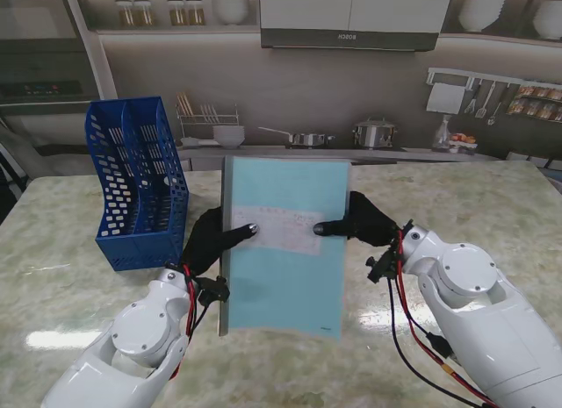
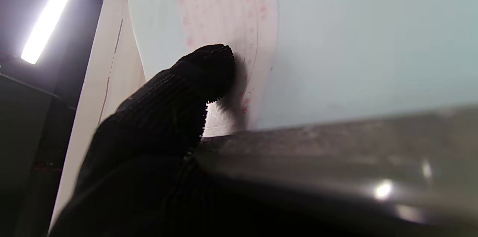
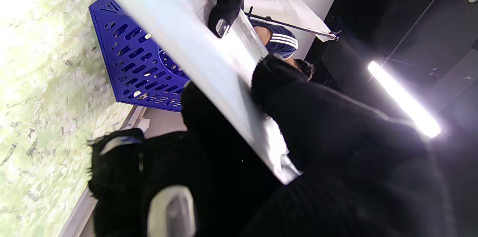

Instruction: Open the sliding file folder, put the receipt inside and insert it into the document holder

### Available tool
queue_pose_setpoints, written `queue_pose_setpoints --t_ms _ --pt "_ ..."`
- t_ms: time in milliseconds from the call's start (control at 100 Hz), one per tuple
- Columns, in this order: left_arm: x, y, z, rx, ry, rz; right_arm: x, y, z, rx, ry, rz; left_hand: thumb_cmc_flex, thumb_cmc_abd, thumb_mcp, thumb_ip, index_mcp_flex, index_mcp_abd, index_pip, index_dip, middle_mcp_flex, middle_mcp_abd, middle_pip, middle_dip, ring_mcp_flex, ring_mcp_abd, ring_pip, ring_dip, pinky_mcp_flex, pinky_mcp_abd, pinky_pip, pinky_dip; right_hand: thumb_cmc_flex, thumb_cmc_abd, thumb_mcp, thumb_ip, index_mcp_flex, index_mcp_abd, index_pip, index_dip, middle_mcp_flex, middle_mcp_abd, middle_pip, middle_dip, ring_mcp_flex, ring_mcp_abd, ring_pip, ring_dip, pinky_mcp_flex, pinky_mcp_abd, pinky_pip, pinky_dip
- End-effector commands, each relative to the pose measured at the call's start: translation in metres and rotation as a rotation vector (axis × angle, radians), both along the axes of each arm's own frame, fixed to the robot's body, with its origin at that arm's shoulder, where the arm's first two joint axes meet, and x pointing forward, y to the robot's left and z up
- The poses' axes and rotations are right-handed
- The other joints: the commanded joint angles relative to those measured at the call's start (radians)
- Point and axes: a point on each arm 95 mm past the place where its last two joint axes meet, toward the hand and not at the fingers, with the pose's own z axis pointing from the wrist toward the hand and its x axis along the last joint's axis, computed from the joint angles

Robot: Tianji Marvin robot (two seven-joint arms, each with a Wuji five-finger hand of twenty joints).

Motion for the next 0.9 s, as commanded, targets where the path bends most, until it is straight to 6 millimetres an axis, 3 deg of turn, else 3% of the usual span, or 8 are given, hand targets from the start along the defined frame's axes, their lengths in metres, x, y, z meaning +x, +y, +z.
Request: queue_pose_setpoints --t_ms 0,200,330,390,450,500,730,890 --pt "-0.003 0.002 0.003 -0.012 -0.011 0.006 -0.003 0.000 -0.001 0.003 0.005 -0.004 0.099 0.069 0.199 0.146 0.054 0.051 0.099 0.025 0.041 -0.059 0.057 -0.014 0.058 0.069 0.093 -0.010 0.068 -0.461 0.195 -0.016 0.030 -0.051 0.000 0.031 -0.035 -0.093 0.032 0.006 -0.014 0.185 -0.020 -0.023 0.006 0.063 -0.055 -0.044 -0.075 -0.147 0.041 0.090" --pt "-0.008 0.007 0.011 -0.001 -0.057 0.037 -0.005 -0.003 -0.003 0.006 0.002 -0.045 0.098 0.069 0.199 0.148 0.056 0.054 0.098 0.029 0.042 -0.059 0.057 -0.014 0.060 0.069 0.092 -0.011 0.068 -0.465 0.195 -0.014 -0.005 -0.061 -0.040 0.034 -0.100 -0.061 -0.011 0.011 -0.177 0.212 -0.166 -0.085 -0.187 0.167 -0.299 -0.111 -0.327 -0.079 -0.122 0.101" --pt "-0.012 0.011 0.016 0.015 -0.092 0.053 -0.006 -0.007 -0.005 0.003 0.000 -0.069 0.099 0.068 0.199 0.149 0.057 0.055 0.097 0.030 0.044 -0.058 0.056 -0.015 0.063 0.070 0.093 -0.013 0.068 -0.467 0.195 -0.013 -0.060 -0.071 -0.004 0.046 -0.078 -0.026 -0.216 0.105 -0.285 0.242 -0.280 -0.145 -0.340 0.229 -0.478 -0.095 -0.460 -0.046 -0.186 0.081" --pt "-0.015 0.013 0.018 0.021 -0.103 0.060 -0.006 -0.008 -0.006 0.006 0.000 -0.074 0.099 0.068 0.197 0.149 0.056 0.056 0.096 0.031 0.044 -0.057 0.056 -0.015 0.064 0.070 0.093 -0.014 0.068 -0.467 0.195 -0.013 -0.090 -0.078 0.030 0.078 -0.060 -0.014 -0.328 0.159 -0.314 0.254 -0.316 -0.168 -0.370 0.237 -0.519 -0.101 -0.474 -0.047 -0.186 0.081" --pt "-0.017 0.015 0.019 0.028 -0.118 0.069 -0.007 -0.010 -0.007 0.012 0.004 -0.076 0.099 0.069 0.197 0.148 0.055 0.056 0.095 0.030 0.043 -0.060 0.056 -0.017 0.062 0.070 0.092 -0.015 0.068 -0.465 0.195 -0.010 -0.118 -0.078 0.052 0.145 -0.046 0.002 -0.461 0.264 -0.340 0.264 -0.359 -0.202 -0.409 0.260 -0.580 -0.121 -0.504 -0.039 -0.197 0.083" --pt "-0.020 0.017 0.021 0.030 -0.131 0.087 -0.007 -0.011 -0.008 0.014 0.006 -0.079 0.101 0.066 0.198 0.149 0.058 0.058 0.096 0.030 0.047 -0.057 0.056 -0.018 0.067 0.071 0.093 -0.016 0.069 -0.466 0.195 -0.009 -0.126 -0.082 0.054 0.155 -0.058 0.010 -0.502 0.290 -0.360 0.269 -0.398 -0.230 -0.443 0.278 -0.649 -0.148 -0.532 -0.033 -0.207 0.077" --pt "-0.027 0.031 0.031 0.066 -0.181 0.140 -0.009 -0.017 -0.014 0.013 0.016 -0.110 0.103 0.064 0.199 0.150 0.059 0.066 0.095 0.027 0.052 -0.058 0.057 -0.024 0.077 0.068 0.093 -0.021 0.069 -0.472 0.195 -0.006 -0.157 -0.106 0.061 0.152 -0.124 0.042 -0.589 0.290 -0.448 0.291 -0.559 -0.340 -0.591 0.344 -0.963 -0.284 -0.671 0.002 -0.266 -0.018" --pt "-0.032 0.041 0.038 0.089 -0.208 0.178 -0.010 -0.021 -0.022 0.005 0.037 -0.133 0.105 0.058 0.205 0.153 0.065 0.077 0.095 0.020 0.060 -0.060 0.059 -0.032 0.092 0.067 0.095 -0.027 0.071 -0.481 0.195 -0.003 -0.173 -0.119 0.067 0.150 -0.155 0.061 -0.618 0.276 -0.499 0.302 -0.638 -0.395 -0.663 0.348 -1.148 -0.363 -0.735 0.085 -0.451 -0.146"
